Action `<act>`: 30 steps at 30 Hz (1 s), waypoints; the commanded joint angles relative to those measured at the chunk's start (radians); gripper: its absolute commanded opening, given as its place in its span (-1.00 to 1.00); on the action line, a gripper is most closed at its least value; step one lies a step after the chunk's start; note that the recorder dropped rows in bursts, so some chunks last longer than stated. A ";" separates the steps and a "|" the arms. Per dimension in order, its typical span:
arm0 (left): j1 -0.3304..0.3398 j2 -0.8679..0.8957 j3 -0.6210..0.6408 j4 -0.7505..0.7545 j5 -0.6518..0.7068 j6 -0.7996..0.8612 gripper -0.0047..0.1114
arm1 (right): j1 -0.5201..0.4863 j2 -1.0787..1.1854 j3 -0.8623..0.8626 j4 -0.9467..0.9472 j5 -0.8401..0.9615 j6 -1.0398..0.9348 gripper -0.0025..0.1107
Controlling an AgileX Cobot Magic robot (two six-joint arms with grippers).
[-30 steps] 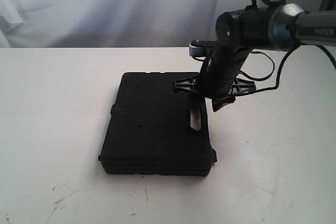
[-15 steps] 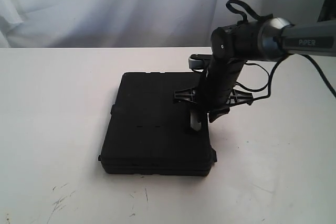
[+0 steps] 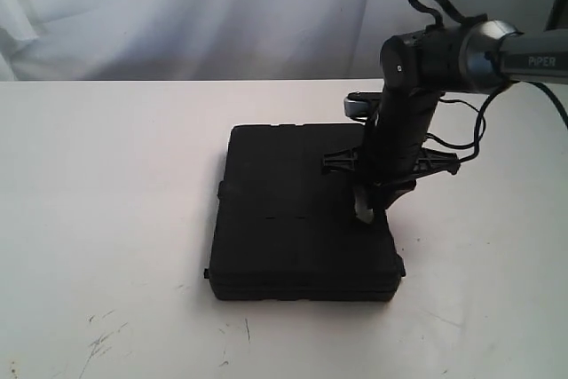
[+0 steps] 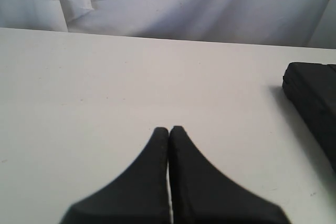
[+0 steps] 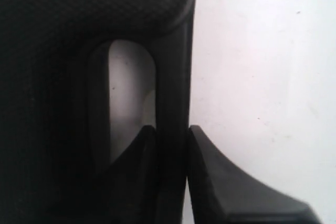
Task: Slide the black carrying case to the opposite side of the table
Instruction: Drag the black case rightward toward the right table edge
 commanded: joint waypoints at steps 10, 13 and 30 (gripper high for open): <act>-0.007 -0.005 0.004 0.004 -0.010 -0.002 -0.92 | -0.070 -0.027 0.001 -0.188 0.117 0.008 -0.96; -0.007 -0.005 0.004 0.004 -0.010 -0.002 -0.92 | -0.098 -0.027 0.001 -0.190 0.132 0.008 -0.96; -0.007 -0.005 0.004 0.004 -0.010 -0.002 -0.92 | -0.205 -0.038 0.003 -0.255 0.165 -0.011 -0.96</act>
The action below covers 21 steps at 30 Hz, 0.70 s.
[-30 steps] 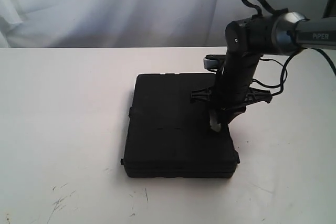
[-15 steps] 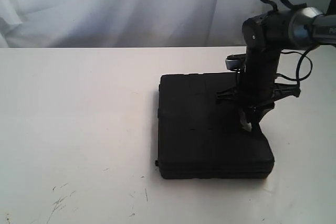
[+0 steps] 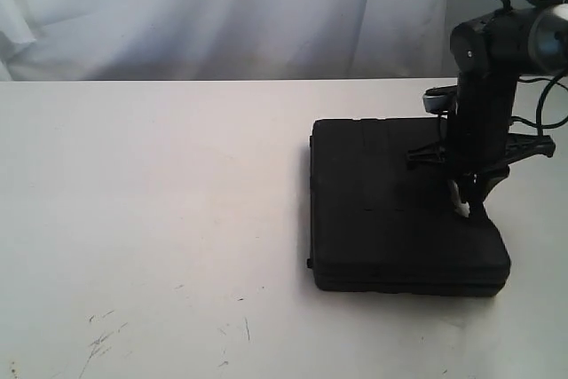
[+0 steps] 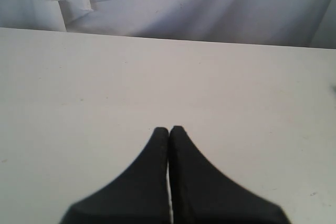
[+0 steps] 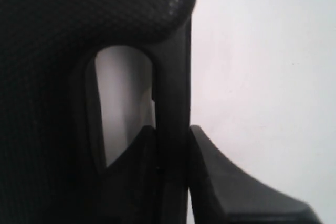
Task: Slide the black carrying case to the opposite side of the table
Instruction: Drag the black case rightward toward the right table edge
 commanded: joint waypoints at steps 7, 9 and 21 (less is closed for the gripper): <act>-0.007 -0.005 0.004 0.004 -0.010 -0.002 -0.92 | -0.056 -0.021 0.003 -0.066 0.020 -0.066 -0.96; -0.007 -0.005 0.004 0.004 -0.010 -0.002 -0.92 | -0.070 -0.021 0.003 -0.078 0.020 -0.076 -0.96; -0.007 -0.005 0.004 0.004 -0.010 -0.002 -0.92 | -0.141 -0.021 0.003 -0.029 -0.013 -0.197 -0.96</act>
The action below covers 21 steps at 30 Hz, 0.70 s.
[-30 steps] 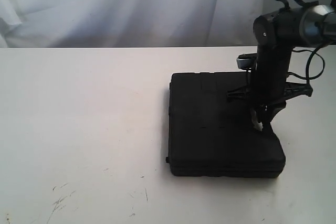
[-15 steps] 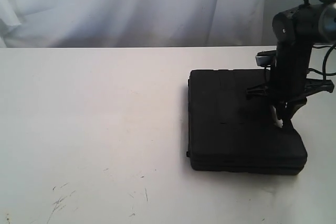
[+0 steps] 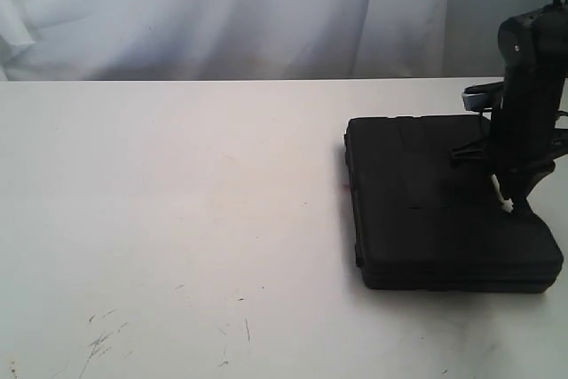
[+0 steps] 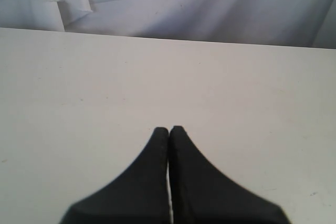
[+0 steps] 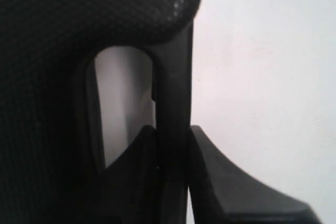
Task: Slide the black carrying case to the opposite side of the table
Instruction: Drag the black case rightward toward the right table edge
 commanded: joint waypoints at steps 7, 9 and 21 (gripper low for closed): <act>-0.007 -0.005 0.004 0.004 -0.010 -0.002 -0.92 | -0.025 -0.021 0.001 0.001 -0.014 -0.061 -0.96; -0.007 -0.005 0.004 0.004 -0.010 -0.002 -0.92 | -0.025 -0.021 0.001 0.003 -0.010 -0.054 -0.96; -0.007 -0.005 0.004 0.004 -0.010 -0.002 -0.92 | -0.025 -0.021 0.001 0.009 -0.003 -0.017 -0.94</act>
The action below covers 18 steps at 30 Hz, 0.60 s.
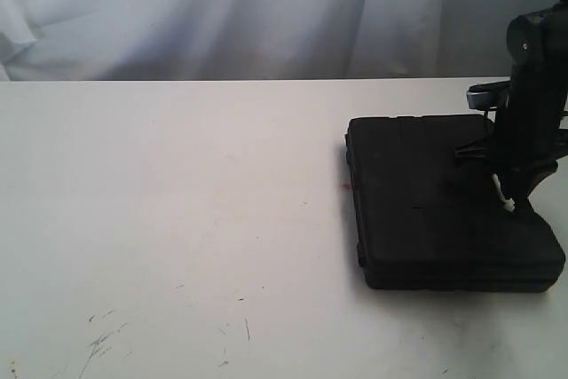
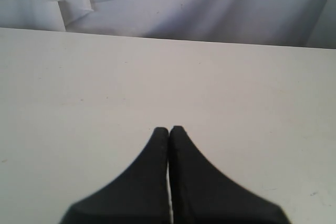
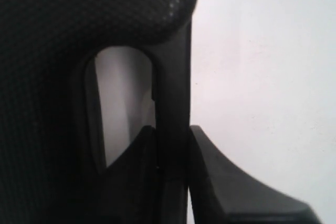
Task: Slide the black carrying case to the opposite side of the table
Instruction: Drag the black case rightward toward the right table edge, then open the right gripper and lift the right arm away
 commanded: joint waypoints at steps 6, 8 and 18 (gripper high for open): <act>-0.007 -0.005 0.004 0.004 -0.010 -0.002 -0.92 | -0.005 -0.021 0.001 0.033 -0.004 0.007 -0.50; -0.007 -0.005 0.004 0.004 -0.010 -0.002 -0.92 | -0.005 -0.023 0.001 0.031 -0.004 0.007 -0.31; -0.007 -0.005 0.004 0.004 -0.010 -0.002 -0.92 | -0.014 -0.130 0.001 0.034 -0.004 0.061 -0.06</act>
